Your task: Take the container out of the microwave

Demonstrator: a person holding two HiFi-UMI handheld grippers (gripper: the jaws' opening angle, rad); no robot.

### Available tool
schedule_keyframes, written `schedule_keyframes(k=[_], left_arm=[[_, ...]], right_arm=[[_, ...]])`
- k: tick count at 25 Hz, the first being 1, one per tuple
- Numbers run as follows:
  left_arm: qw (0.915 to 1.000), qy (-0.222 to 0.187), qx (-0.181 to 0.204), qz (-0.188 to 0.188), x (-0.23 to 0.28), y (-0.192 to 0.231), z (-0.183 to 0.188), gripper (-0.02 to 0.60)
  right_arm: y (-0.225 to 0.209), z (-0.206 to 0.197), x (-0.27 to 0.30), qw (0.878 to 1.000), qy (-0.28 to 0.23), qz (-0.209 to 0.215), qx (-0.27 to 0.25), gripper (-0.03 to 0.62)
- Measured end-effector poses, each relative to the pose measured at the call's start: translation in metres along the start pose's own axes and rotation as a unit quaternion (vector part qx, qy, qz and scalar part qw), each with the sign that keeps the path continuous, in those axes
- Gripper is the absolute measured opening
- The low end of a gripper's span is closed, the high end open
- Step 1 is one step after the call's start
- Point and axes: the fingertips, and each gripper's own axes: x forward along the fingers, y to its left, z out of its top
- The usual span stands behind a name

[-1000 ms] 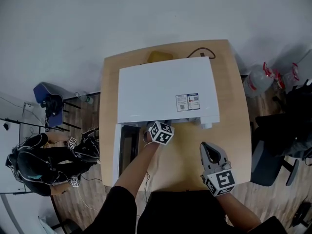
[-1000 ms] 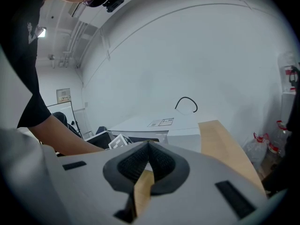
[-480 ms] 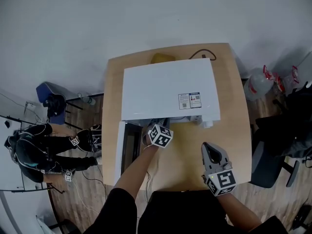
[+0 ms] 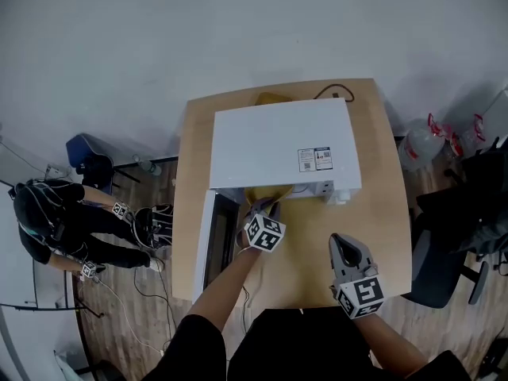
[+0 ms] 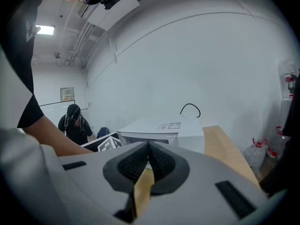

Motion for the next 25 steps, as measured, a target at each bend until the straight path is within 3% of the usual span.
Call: schedule_keyframes(k=[8,16,25], left_arm=[[0.9995,-0.031,-0.001,-0.007,-0.056,-0.030,-0.008,0.051],[0.9966,-0.078,-0.027,0.003,-0.139,-0.066,-0.015,0.051],[0.9837,-0.156,-0.085,0.027,-0.240,-0.099,-0.025,0.049]], right_arm=[[0.022,-0.001,-0.033,1.000,-0.014,-0.015,-0.006,0.060],[0.052,-0.011,-0.083,0.999,-0.020,-0.031,-0.014,0.060],[0.098,-0.022,-0.132,0.999,-0.028,-0.024,-0.031,0.060]])
